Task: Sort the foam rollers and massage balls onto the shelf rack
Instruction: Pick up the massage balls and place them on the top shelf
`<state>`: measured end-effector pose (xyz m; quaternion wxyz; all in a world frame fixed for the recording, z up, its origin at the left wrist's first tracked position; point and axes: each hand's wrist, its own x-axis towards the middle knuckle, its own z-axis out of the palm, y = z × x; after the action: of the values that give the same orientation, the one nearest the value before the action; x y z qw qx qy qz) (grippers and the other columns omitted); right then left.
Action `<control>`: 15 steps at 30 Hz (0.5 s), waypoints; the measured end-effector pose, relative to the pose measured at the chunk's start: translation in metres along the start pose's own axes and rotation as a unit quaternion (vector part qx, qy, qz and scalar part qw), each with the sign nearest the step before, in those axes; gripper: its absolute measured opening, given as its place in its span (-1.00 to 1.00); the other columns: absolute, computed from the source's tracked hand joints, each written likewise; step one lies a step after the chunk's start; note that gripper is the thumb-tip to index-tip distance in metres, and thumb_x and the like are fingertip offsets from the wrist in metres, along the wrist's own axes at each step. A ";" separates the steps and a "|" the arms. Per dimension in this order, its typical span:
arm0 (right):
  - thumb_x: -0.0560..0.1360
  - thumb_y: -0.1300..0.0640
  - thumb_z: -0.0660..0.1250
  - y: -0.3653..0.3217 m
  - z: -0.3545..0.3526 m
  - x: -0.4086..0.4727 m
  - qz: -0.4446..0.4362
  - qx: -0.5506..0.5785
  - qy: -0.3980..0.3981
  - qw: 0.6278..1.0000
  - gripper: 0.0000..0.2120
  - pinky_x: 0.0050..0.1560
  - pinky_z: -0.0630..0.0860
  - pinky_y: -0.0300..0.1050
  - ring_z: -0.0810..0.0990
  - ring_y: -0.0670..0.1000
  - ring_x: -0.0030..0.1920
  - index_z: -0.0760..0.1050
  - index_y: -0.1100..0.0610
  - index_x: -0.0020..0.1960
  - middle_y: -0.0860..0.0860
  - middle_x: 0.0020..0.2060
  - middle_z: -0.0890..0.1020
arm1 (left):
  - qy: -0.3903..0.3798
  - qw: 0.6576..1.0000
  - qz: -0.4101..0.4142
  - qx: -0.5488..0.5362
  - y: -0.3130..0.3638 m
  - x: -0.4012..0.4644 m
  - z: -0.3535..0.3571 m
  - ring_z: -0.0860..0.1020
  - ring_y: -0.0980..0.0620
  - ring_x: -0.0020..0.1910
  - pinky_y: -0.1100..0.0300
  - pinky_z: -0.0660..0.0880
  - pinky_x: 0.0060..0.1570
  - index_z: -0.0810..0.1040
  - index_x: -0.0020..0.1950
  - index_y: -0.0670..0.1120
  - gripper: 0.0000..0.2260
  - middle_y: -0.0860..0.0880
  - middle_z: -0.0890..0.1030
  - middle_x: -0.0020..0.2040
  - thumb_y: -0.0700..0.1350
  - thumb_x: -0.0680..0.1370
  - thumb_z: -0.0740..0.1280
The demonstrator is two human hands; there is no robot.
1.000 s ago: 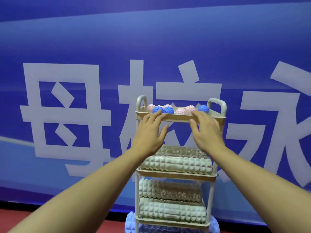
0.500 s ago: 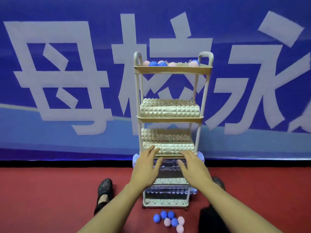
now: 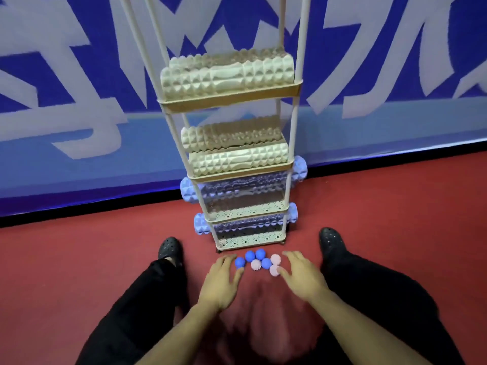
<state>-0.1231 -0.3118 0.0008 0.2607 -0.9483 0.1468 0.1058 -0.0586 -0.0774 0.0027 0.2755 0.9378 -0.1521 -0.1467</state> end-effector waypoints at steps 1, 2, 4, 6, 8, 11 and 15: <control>0.60 -0.16 0.23 0.005 0.009 0.006 0.011 0.007 -0.010 1.000 -0.50 0.33 0.41 0.00 0.49 0.09 0.34 0.31 -0.03 0.50 -0.03 0.39 0.44 | -0.012 1.000 -0.008 -0.004 -0.005 0.008 0.008 0.45 -0.07 0.38 0.14 0.29 0.40 0.42 0.48 -0.04 -0.58 -0.04 0.47 0.38 0.09 0.66 0.27; 0.60 -0.17 0.23 0.012 0.021 0.017 0.027 0.012 -0.020 0.999 -0.48 0.33 0.41 0.00 0.48 0.09 0.35 0.30 -0.04 0.51 -0.03 0.40 0.44 | -0.026 0.999 -0.019 -0.009 -0.013 0.019 0.020 0.45 -0.09 0.38 0.13 0.29 0.40 0.42 0.48 -0.05 -0.58 -0.05 0.49 0.36 0.07 0.66 0.29; 0.59 -0.17 0.25 0.025 0.045 0.042 0.058 0.025 -0.047 0.997 -0.46 0.36 0.40 0.00 0.43 0.08 0.41 0.29 -0.05 0.52 -0.02 0.42 0.43 | -0.051 0.998 -0.034 -0.018 -0.030 0.045 0.045 0.44 -0.10 0.40 0.12 0.28 0.41 0.41 0.49 -0.07 -0.57 -0.08 0.49 0.37 0.04 0.65 0.30; 0.57 -0.14 0.29 0.037 0.071 0.068 0.094 0.051 -0.068 0.992 -0.47 0.38 0.39 0.00 0.41 0.08 0.43 0.33 -0.03 0.49 0.01 0.42 0.43 | -0.072 0.996 -0.056 -0.026 -0.048 0.071 0.069 0.41 -0.11 0.43 0.11 0.26 0.43 0.39 0.51 -0.10 -0.55 -0.10 0.46 0.41 0.02 0.66 0.31; 0.56 -0.12 0.34 0.049 0.098 0.094 0.132 0.084 -0.076 0.985 -0.48 0.35 0.42 -0.01 0.46 0.09 0.38 0.37 -0.01 0.47 0.03 0.38 0.46 | -0.091 0.992 -0.079 -0.029 -0.068 0.095 0.092 0.40 -0.13 0.44 0.07 0.28 0.43 0.36 0.53 -0.09 -0.54 -0.10 0.44 0.44 0.01 0.66 0.30; 0.54 -0.09 0.37 0.068 0.140 0.127 0.182 0.115 -0.092 0.972 -0.46 0.35 0.42 -0.03 0.48 0.10 0.35 0.35 -0.06 0.48 0.06 0.36 0.47 | -0.120 0.987 -0.102 -0.021 -0.100 0.132 0.127 0.41 -0.16 0.43 0.06 0.30 0.41 0.32 0.56 -0.10 -0.51 -0.12 0.41 0.46 -0.03 0.65 0.31; 0.56 -0.06 0.36 0.093 0.189 0.160 0.189 0.129 -0.125 0.965 -0.35 0.30 0.41 -0.03 0.45 0.16 0.36 0.18 -0.16 0.57 0.09 0.36 0.35 | -0.155 0.981 -0.114 -0.008 -0.133 0.177 0.167 0.43 -0.18 0.42 0.02 0.34 0.36 0.23 0.61 -0.10 -0.45 -0.13 0.37 0.48 -0.06 0.65 0.31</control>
<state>-0.0285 -0.3249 -0.2457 0.3723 -0.8409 0.3022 0.2508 0.0701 -0.1140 -0.2404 0.2379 0.9126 -0.0838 -0.3218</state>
